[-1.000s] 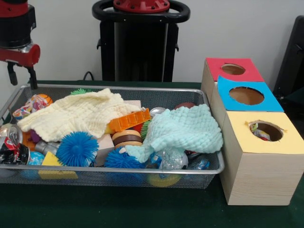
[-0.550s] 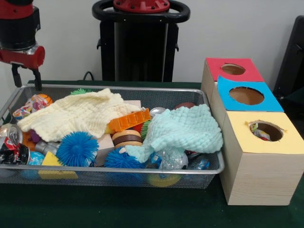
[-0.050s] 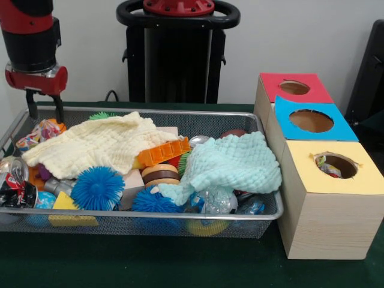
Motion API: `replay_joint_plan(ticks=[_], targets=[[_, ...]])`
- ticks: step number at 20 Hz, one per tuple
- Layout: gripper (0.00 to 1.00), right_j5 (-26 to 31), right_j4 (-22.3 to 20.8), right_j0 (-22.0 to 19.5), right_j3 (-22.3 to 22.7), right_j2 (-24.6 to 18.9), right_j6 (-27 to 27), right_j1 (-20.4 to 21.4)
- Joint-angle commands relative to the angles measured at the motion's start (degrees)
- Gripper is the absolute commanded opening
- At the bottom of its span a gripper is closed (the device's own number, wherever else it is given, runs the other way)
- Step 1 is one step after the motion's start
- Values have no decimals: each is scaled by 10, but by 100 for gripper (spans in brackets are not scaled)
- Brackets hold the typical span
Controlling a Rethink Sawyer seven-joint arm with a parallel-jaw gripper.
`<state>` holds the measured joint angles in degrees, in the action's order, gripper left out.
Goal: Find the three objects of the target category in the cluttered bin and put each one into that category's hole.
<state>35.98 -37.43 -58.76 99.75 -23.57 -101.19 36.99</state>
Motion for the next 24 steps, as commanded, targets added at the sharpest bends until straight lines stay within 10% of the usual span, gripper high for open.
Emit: replay_joint_plan(ticks=[1,24], targets=[[100,-47,-23,3,-20,-8,20,-58],[100,25,-7,-25,-26,-27,95,-13]])
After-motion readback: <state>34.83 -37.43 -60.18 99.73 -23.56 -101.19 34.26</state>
